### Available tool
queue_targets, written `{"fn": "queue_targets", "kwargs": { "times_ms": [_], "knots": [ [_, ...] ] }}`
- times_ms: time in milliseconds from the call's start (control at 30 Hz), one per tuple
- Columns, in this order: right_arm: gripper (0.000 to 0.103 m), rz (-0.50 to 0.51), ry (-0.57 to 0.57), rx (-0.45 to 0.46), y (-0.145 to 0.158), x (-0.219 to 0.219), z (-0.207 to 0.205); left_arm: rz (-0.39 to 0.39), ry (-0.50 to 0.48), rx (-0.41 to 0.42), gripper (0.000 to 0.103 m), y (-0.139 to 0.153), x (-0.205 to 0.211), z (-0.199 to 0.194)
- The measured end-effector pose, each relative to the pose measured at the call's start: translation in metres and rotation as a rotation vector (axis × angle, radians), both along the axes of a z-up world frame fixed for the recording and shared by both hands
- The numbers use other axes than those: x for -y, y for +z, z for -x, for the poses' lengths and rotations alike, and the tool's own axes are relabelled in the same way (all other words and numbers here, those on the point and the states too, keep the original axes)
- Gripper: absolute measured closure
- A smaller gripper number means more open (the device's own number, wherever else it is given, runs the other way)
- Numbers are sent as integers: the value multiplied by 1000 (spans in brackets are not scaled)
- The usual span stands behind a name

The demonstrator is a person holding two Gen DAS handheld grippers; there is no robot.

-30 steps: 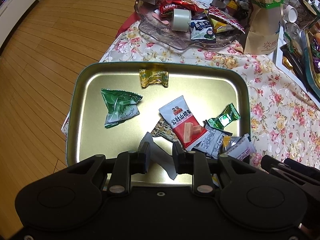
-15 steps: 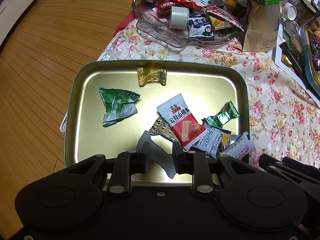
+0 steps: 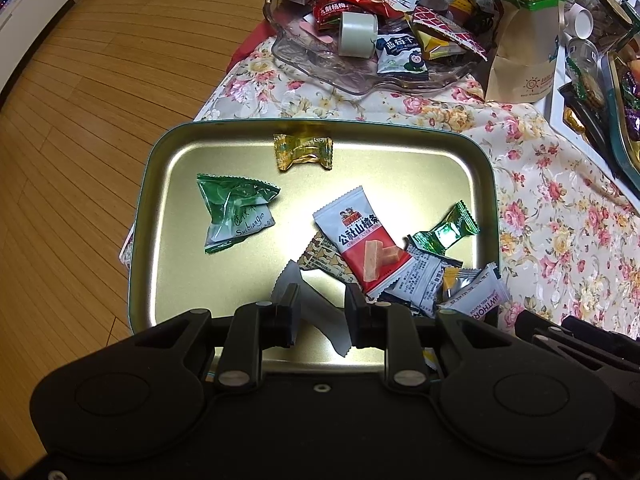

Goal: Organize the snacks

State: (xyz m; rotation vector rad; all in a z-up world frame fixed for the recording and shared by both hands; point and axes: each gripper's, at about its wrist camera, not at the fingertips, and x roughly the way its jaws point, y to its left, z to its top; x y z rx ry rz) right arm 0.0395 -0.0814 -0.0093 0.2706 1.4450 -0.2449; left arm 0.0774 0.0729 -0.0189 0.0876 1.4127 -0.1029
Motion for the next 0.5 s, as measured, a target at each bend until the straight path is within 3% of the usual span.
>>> {"fn": "queue_targets", "kwargs": {
  "times_ms": [500],
  "knots": [
    [61,-3,2,-1,0,0,0,-2,-9,-3,69,-1,2,0]
  ]
}}
